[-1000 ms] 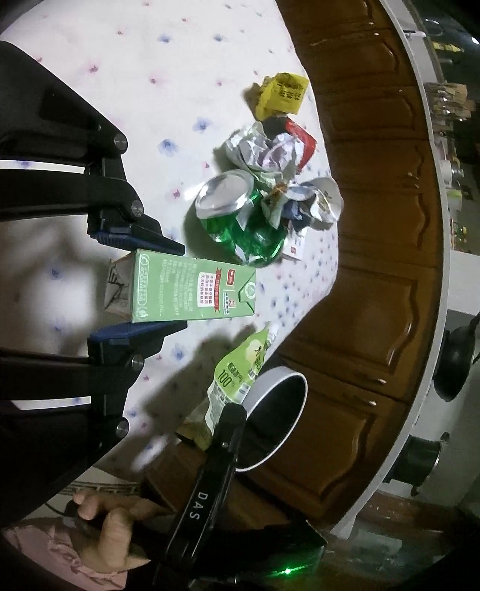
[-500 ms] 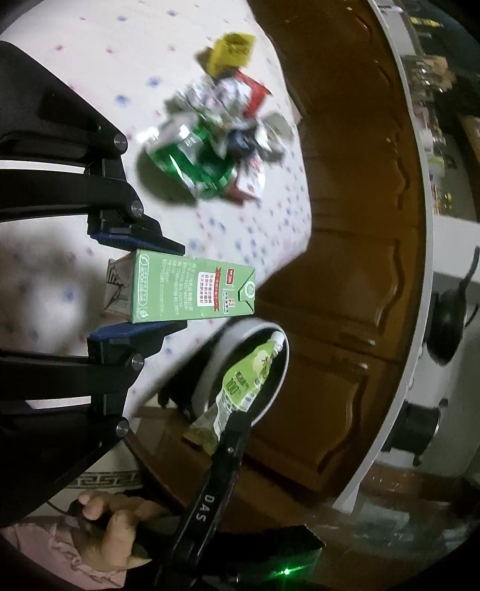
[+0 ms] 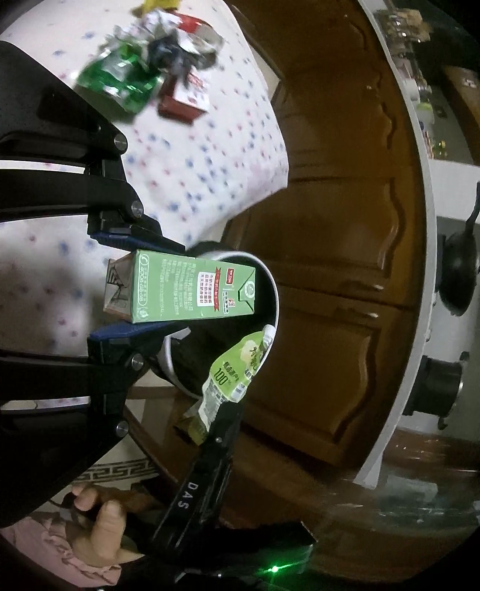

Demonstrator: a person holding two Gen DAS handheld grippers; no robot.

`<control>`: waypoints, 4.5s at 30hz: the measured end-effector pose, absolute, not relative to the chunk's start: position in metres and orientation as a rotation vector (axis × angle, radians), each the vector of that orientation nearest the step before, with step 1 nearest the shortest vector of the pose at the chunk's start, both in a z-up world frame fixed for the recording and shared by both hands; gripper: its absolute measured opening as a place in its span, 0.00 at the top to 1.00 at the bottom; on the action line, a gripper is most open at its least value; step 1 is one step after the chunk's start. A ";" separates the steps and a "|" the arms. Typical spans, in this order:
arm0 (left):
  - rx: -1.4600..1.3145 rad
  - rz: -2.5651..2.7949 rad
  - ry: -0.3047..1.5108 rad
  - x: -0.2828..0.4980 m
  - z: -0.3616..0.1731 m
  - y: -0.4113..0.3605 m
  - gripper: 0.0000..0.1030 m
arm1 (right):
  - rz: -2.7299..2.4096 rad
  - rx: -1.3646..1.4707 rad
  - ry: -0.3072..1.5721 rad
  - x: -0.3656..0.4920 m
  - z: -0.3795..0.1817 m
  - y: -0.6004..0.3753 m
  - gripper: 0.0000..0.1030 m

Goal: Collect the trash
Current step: 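Drop the pouch into the bin with the right tool while the left tool drops the carton, then move both open tools back over the remaining trash on the table, then grasp the green can with the right tool while the left tool grasps the crumpled foil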

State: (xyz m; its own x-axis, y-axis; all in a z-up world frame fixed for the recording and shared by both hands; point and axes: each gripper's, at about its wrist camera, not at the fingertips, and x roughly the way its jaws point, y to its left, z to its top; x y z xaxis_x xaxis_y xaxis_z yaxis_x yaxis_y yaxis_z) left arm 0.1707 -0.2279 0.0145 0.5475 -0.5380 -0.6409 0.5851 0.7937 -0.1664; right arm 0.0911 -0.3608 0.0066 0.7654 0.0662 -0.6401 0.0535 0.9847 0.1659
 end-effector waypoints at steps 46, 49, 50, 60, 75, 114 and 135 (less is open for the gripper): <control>-0.008 -0.569 0.859 0.187 -0.005 -0.221 0.43 | -0.017 0.394 0.697 0.096 -0.007 -0.390 0.23; -0.049 -0.531 0.848 0.175 -0.007 -0.192 0.43 | 0.008 0.391 0.683 0.088 -0.005 -0.369 0.16; -0.060 -0.513 0.843 0.170 -0.007 -0.182 0.42 | 0.017 0.395 0.682 0.087 -0.005 -0.363 0.14; -0.171 -0.354 0.841 0.143 -0.019 -0.084 0.42 | 0.158 0.441 0.750 0.088 -0.033 -0.286 0.12; -0.270 -0.201 0.825 0.138 -0.029 0.010 0.42 | 0.261 0.439 0.855 0.104 -0.064 -0.214 0.12; -0.264 -0.278 0.893 0.238 -0.045 0.002 0.92 | 0.392 0.725 0.901 0.175 -0.100 -0.183 0.87; -0.208 -0.482 0.814 0.141 -0.005 -0.066 0.94 | 0.146 0.390 0.699 0.080 -0.041 -0.256 0.87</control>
